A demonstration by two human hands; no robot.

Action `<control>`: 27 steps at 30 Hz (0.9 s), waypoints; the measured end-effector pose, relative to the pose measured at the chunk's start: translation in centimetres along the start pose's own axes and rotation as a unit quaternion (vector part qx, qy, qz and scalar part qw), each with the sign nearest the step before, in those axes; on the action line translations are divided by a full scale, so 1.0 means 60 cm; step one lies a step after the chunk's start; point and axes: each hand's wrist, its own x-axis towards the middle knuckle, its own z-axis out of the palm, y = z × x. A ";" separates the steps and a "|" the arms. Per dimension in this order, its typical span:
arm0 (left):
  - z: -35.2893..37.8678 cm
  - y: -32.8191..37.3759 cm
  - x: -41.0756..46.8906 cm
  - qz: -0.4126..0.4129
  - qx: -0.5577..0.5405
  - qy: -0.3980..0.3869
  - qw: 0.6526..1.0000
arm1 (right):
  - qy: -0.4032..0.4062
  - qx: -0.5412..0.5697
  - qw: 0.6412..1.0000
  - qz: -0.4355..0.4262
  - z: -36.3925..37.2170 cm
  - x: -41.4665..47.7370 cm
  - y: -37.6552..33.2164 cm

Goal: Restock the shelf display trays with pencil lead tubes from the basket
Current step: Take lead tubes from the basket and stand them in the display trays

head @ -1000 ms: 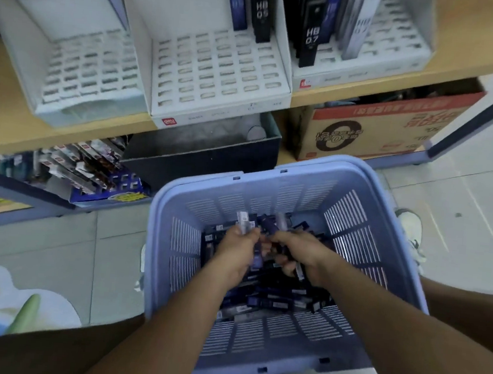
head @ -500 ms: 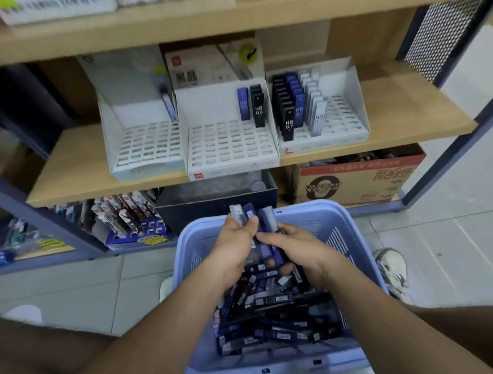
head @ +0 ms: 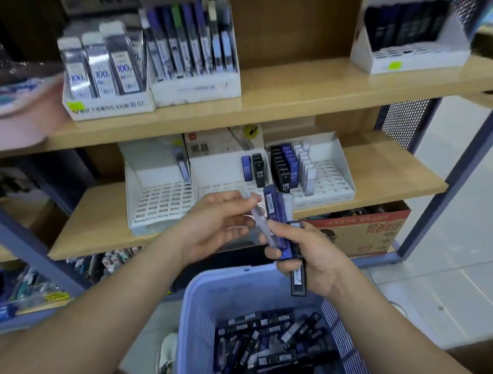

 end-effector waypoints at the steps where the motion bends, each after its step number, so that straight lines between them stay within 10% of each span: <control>1: -0.001 0.017 0.002 0.015 0.004 0.005 1.000 | -0.003 0.007 1.000 0.002 0.000 0.001 -0.009; 27: -0.008 0.042 0.085 0.144 0.241 0.173 0.944 | 0.205 -0.262 0.941 0.069 -0.119 0.039 -0.083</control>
